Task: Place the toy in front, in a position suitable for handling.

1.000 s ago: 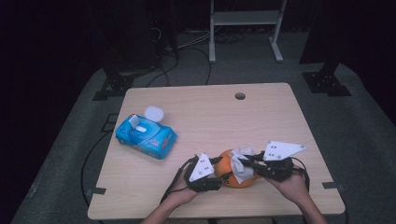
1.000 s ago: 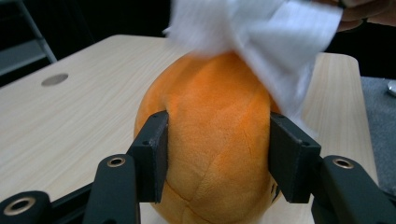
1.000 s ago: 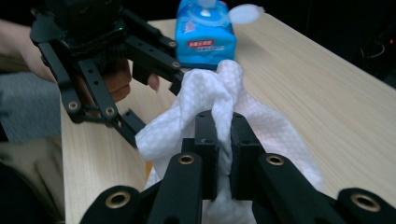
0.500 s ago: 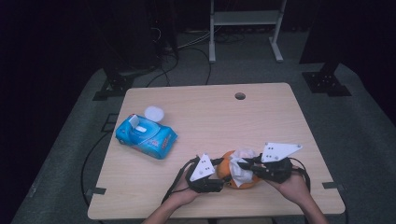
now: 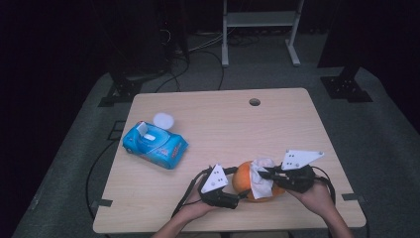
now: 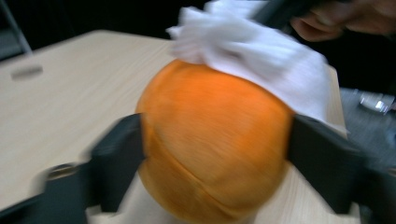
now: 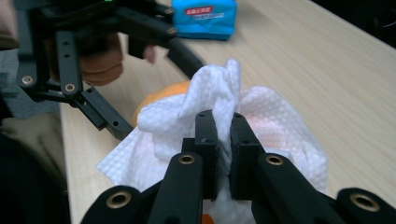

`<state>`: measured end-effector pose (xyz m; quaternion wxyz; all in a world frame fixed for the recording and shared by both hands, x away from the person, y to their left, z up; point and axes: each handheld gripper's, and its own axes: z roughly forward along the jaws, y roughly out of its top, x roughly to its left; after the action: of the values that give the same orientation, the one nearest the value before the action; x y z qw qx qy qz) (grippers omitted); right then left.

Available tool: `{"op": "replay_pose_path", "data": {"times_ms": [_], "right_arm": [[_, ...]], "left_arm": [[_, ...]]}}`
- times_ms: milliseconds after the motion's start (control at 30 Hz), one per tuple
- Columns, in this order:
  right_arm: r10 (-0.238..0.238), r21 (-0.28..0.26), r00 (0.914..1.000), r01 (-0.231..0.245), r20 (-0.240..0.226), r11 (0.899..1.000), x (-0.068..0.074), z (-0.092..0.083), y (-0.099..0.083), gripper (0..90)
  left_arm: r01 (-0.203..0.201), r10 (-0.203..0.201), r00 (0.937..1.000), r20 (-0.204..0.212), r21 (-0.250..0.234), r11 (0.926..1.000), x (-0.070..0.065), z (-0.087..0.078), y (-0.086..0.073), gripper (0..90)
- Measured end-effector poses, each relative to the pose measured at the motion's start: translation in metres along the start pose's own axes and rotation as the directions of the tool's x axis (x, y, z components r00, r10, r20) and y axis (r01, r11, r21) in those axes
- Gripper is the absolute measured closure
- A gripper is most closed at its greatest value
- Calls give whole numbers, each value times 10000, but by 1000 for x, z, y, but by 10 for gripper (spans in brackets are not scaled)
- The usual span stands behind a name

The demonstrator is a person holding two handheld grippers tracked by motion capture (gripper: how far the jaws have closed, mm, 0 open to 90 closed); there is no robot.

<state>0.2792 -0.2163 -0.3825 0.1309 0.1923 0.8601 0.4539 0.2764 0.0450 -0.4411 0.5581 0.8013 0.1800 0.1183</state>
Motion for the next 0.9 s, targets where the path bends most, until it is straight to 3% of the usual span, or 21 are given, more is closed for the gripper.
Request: {"op": "replay_pose_path", "data": {"times_ms": [67, 133, 200, 267, 367, 433, 600, 733, 800, 900], "right_arm": [[-70, 124, 9999, 72, -152, 9999, 3, 2, 3, 838], [-240, 187, 9997, 242, -98, 9995, 7, 4, 7, 837], [-369, -13, 9993, 369, -110, 9993, 13, 4, 12, 837], [-550, -241, 9984, 547, -151, 9982, 20, 7, 17, 837], [-918, -74, 9955, 917, -223, 9958, 30, 14, 22, 838], [-885, -12, 9958, 885, -252, 9961, 28, 15, 21, 839], [-126, -101, 9999, 127, 73, 9999, 5, 3, 7, 838], [510, -49, 9981, -509, 337, 9987, -12, -9, -8, 838], [703, -123, 9971, -699, 303, 9975, -14, -10, -13, 837], [503, -173, 9985, -499, 225, 9986, -7, -4, -10, 837]], "left_arm": [[44, -46, 9999, 143, 123, 9999, 1, 1, -3, 199], [-294, 294, 9996, -6, 194, 9994, -2, 0, -2, 305], [-603, 604, 9982, -51, 150, 9981, -7, -2, 2, 356], [-971, 971, 9952, -80, 99, 9952, -14, -1, 5, 371], [-1440, 1444, 9893, -192, 189, 9894, -19, 0, 5, 384], [-1394, 1397, 9901, -158, 174, 9901, -16, -1, 3, 394], [-1229, 1233, 9921, -209, 183, 9922, -10, -4, 0, 401], [-982, 986, 9949, -201, 210, 9949, -4, -6, -2, 388], [-607, 607, 9982, 6, 241, 9979, -1, -5, -1, 329], [-51, 52, 9996, 270, -11, 10000, 0, -5, 2, 177]]}}
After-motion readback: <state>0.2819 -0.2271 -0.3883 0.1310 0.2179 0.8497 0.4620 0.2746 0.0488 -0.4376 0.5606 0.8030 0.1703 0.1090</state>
